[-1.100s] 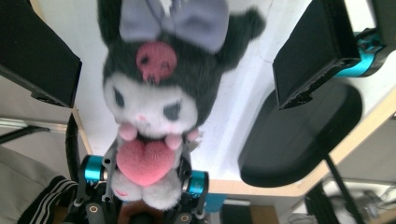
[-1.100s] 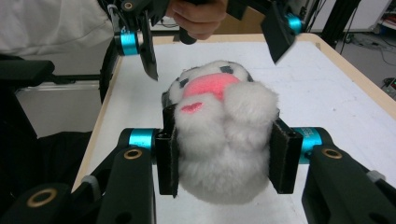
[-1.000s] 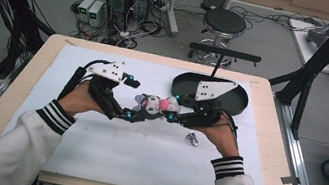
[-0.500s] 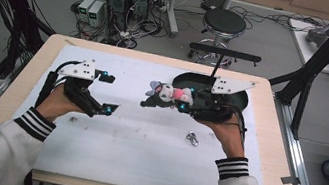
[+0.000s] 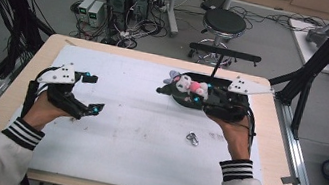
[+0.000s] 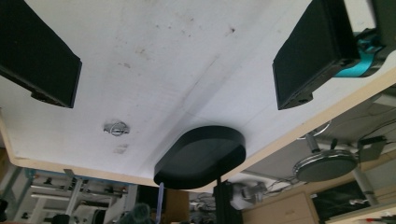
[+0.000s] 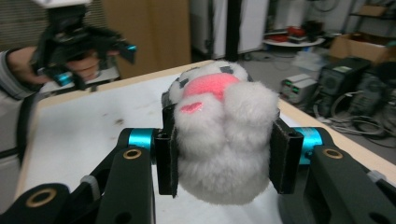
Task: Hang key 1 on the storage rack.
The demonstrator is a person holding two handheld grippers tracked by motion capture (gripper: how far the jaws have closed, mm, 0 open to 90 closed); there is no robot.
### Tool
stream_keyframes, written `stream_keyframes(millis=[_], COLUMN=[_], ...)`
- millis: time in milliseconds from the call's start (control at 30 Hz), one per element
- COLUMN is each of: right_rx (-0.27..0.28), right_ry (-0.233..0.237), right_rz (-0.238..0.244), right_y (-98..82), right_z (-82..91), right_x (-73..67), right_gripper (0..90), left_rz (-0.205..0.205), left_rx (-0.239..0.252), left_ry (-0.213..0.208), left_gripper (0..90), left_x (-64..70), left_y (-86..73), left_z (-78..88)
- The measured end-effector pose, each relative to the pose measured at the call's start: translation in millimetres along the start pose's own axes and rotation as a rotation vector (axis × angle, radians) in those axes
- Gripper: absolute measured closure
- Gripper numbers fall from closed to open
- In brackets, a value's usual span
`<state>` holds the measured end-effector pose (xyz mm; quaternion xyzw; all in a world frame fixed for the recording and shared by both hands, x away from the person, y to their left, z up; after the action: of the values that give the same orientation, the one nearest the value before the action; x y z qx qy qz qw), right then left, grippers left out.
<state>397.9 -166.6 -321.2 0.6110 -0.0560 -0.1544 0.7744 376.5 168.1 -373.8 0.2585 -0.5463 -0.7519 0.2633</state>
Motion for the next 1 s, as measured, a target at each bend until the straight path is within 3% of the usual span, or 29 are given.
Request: stream_keyframes(millis=[367, 500, 900, 1000], right_rx=[0.077, 0.098, 0.123, 0.133], right_ry=[-0.142, -0.184, -0.267, -0.283], right_rz=[-0.051, -0.066, -0.076, -0.08], right_y=[2.8, 2.9, 4.8, 6.2], right_z=[16.3, 20.2, 22.7, 23.7], right_x=[19.6, 26.1, 37.0, 39.9], right_gripper=[54.6, 54.5, 54.5, 54.5], left_rz=[0.048, 0.074, 0.085, 0.092], left_rx=[0.088, 0.087, 0.084, 0.112], left_ry=[0.125, 0.149, 0.205, 0.225], left_gripper=[1.7, 1.7, 1.7, 1.7], left_x=[-13.4, -16.6, -20.2, -20.8], left_y=[-26.3, -39.2, -61.3, -64.5], left_z=[28.7, 34.6, 42.8, 45.4])
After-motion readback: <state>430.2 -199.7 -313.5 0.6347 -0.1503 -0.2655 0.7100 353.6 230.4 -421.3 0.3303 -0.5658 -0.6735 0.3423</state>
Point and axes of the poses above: each handheld gripper's, and its own axes: z roughly backward along the jaws, y roughly out of its top, x roughly to its right, the point moved 8 cm from there along -z, roughly forward along the jaws, and after that the axes turned 14 degrees about y, right-handed, at the moved point
